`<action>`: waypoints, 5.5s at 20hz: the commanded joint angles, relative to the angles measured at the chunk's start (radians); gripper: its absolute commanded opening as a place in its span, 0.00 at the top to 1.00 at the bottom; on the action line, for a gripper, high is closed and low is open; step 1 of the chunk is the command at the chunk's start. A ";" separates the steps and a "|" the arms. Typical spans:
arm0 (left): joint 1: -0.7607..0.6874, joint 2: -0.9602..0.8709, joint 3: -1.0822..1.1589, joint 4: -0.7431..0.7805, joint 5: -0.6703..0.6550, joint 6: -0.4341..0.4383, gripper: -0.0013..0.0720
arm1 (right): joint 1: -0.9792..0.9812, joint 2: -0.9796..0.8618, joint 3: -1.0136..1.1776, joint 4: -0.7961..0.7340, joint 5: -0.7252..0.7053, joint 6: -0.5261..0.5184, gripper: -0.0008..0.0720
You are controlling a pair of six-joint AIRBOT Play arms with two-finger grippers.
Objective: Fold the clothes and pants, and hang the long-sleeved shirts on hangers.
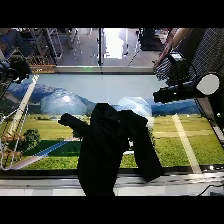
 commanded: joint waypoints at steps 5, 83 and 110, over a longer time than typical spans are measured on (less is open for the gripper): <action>-0.001 -0.001 0.000 0.000 0.000 0.000 0.47 | 0.000 -0.001 0.000 0.000 0.000 0.000 0.93; 0.068 0.206 0.229 -1.132 0.284 0.629 0.95 | 0.080 0.129 0.419 0.163 -0.149 0.258 0.94; 0.010 0.184 -0.866 -1.535 0.357 1.018 0.95 | 0.269 -0.612 0.166 -0.030 -0.116 0.475 0.33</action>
